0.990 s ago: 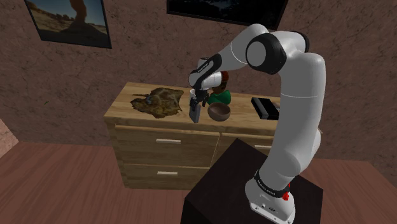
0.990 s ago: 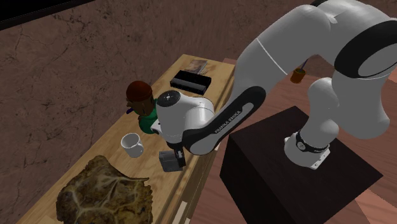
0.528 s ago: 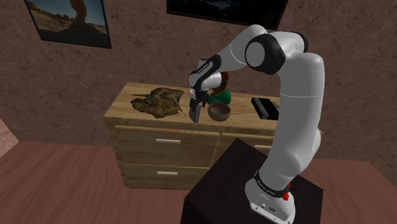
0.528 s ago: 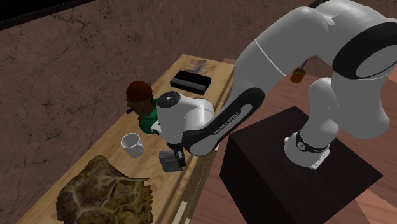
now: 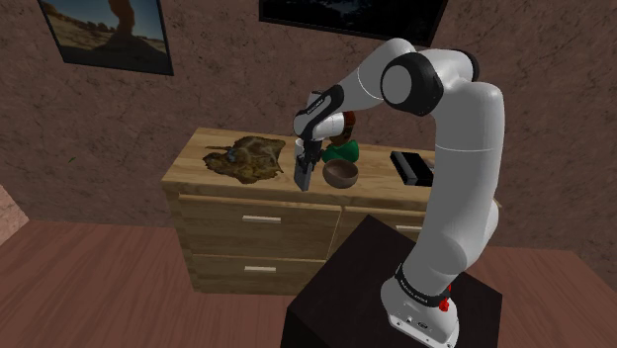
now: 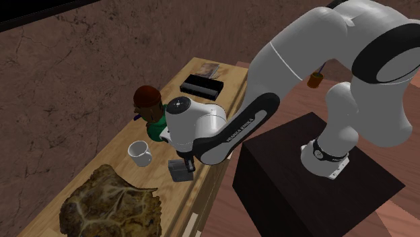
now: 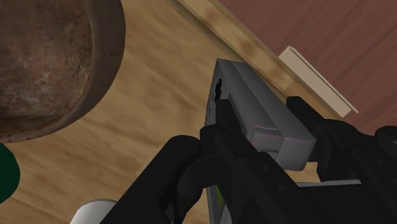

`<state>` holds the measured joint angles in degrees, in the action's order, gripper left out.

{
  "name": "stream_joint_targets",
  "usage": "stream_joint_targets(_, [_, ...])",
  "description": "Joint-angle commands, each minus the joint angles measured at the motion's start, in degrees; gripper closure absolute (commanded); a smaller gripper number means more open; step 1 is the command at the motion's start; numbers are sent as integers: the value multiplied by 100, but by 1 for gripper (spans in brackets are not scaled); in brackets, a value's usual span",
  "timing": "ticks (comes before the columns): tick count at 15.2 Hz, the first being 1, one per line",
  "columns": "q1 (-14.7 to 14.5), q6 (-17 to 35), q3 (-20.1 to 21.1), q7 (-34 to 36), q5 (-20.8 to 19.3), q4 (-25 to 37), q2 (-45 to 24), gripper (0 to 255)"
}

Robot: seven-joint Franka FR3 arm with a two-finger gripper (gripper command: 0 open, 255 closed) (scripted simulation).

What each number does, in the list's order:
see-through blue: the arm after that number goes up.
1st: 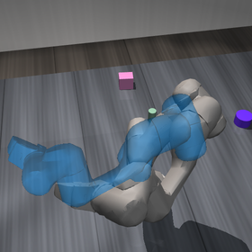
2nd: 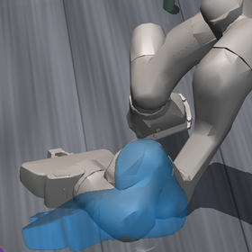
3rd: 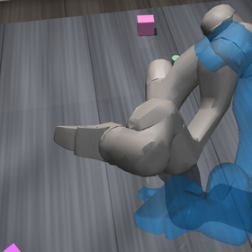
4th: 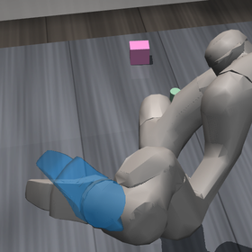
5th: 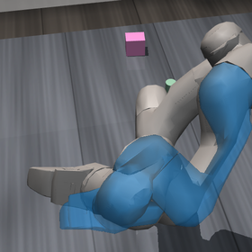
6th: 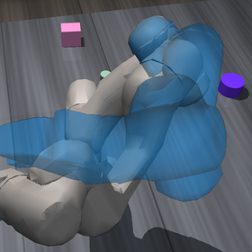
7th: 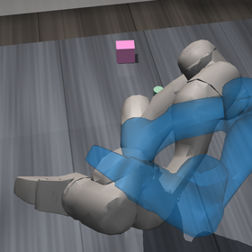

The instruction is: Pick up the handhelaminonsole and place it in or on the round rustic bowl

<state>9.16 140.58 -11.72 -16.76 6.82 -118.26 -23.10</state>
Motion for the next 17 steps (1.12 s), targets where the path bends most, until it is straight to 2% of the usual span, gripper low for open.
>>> stream_joint_targets(1, [0,1,1,-1,0,-1,-2,255])
stream_joint_targets(17, [-95,-952,-126,174,-266,182,786,255])
